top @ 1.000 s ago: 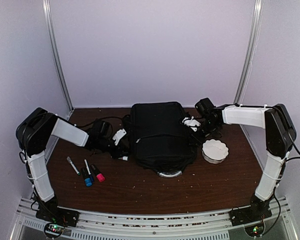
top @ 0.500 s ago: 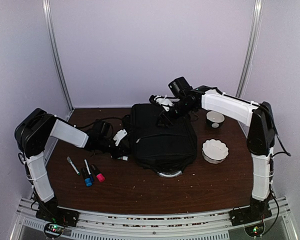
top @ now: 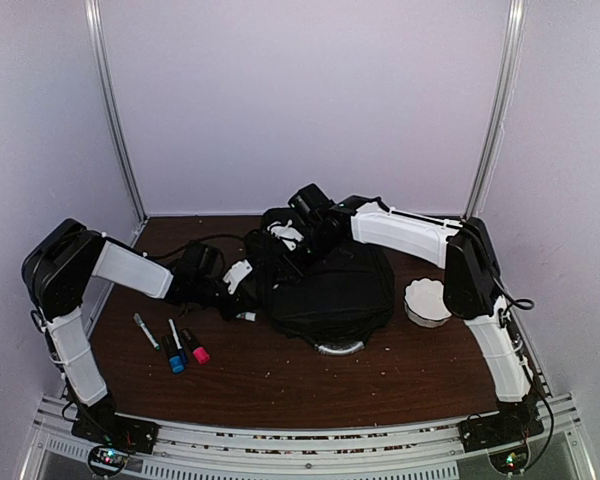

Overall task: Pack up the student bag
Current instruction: Zip the largest pocket of the bag in the student bag.

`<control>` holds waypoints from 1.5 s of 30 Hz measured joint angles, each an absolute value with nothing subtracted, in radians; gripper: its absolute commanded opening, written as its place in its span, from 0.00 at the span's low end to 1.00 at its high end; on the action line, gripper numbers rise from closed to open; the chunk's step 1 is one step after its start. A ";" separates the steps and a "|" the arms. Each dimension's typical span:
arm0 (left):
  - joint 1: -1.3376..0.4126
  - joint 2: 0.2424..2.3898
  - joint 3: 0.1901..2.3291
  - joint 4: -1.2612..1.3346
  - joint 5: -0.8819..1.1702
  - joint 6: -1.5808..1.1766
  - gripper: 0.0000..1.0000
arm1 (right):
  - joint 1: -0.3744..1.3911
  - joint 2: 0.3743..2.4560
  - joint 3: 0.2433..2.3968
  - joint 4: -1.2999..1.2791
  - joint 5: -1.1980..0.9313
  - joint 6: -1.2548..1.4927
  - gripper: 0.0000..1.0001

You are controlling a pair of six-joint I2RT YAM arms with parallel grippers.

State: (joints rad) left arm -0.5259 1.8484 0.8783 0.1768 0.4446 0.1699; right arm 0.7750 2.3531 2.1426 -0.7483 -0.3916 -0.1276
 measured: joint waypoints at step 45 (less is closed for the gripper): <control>-0.892 1.839 1.103 -0.156 0.328 0.171 0.00 | 0.715 2.377 2.185 -0.749 -0.452 -0.001 0.62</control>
